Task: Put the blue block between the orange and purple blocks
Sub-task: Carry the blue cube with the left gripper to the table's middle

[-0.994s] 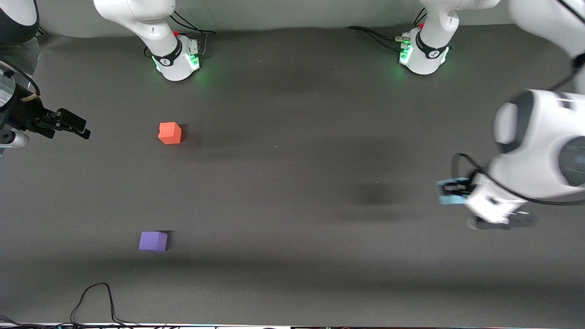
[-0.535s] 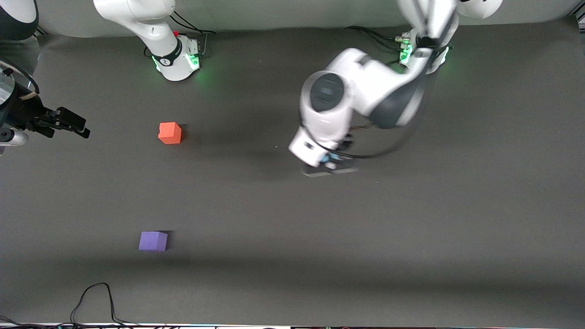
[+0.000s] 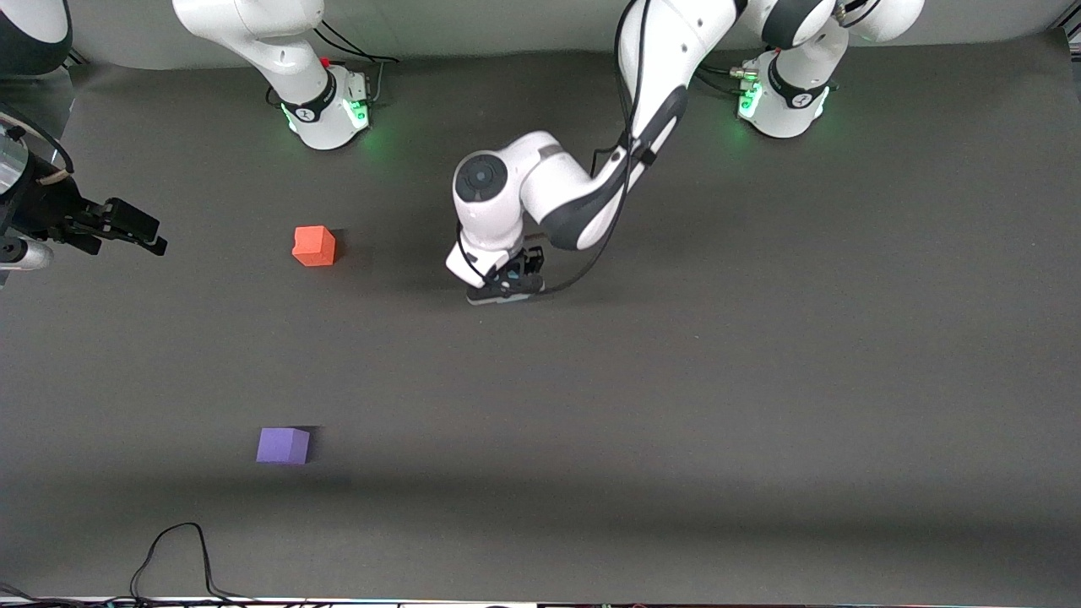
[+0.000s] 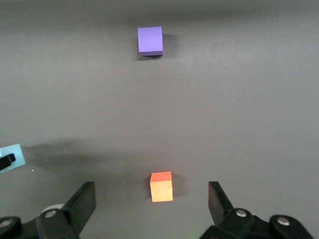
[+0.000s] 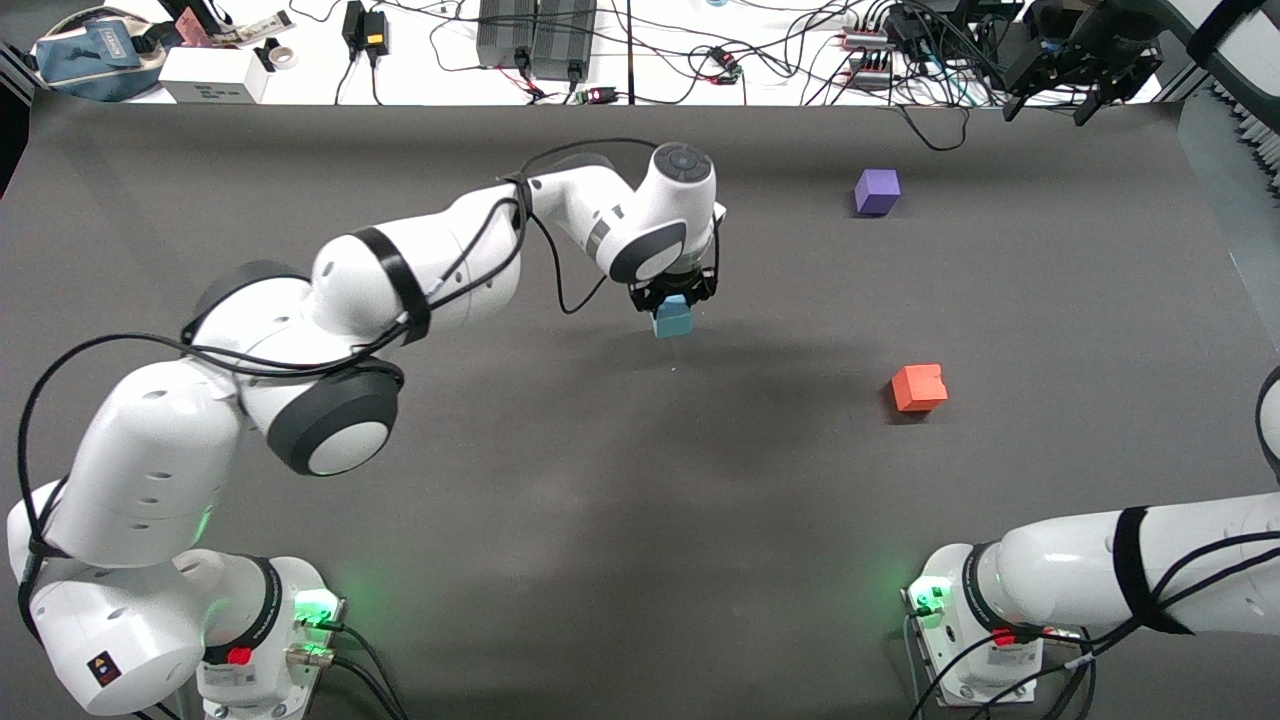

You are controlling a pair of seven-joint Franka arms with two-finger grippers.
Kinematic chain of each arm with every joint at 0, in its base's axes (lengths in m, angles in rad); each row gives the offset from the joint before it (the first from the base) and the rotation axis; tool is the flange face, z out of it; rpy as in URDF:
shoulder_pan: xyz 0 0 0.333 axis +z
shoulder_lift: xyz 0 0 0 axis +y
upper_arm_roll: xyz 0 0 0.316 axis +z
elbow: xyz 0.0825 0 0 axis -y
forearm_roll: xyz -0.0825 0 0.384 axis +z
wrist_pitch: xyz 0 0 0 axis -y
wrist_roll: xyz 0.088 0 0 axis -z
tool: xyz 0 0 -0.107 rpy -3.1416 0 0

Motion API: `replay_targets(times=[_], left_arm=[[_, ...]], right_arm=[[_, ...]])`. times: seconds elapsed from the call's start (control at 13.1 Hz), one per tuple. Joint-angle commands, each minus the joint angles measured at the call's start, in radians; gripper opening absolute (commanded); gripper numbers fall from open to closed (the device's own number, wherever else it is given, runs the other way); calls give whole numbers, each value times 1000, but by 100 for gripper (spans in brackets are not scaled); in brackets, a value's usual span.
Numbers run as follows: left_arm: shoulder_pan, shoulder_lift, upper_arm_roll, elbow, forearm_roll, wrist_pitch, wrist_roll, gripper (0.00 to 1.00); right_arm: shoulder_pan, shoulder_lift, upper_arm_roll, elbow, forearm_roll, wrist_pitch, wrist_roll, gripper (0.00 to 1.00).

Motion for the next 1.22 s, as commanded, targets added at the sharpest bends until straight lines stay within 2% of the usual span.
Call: replay_targets(times=[0.0, 0.38, 0.46, 0.54, 0.61, 0.84, 0.99, 1.15], left_arm=[[-3, 40, 8, 46, 3, 24, -18, 35], [0, 69, 13, 46, 6, 46, -12, 37], [-1, 77, 15, 44, 9, 56, -12, 43], [-1, 78, 15, 41, 29, 56, -11, 75], [-1, 77, 13, 39, 49, 56, -8, 100], [12, 39, 15, 41, 51, 7, -3, 100], [79, -32, -5, 44, 28, -83, 43, 100], [187, -136, -25, 43, -78, -176, 154, 100]], right_arm=[[3, -15, -2, -21, 9, 5, -14, 100], [3, -15, -2, -19, 9, 5, -16, 100], [3, -15, -2, -19, 9, 5, -16, 100], [3, -15, -2, -18, 9, 4, -17, 100], [3, -15, -2, -18, 9, 2, -17, 100], [3, -15, -2, -13, 9, -4, -17, 100], [3, -15, 0, -10, 7, -5, -19, 100], [1, -9, 42, 20, 7, -8, -17, 100]])
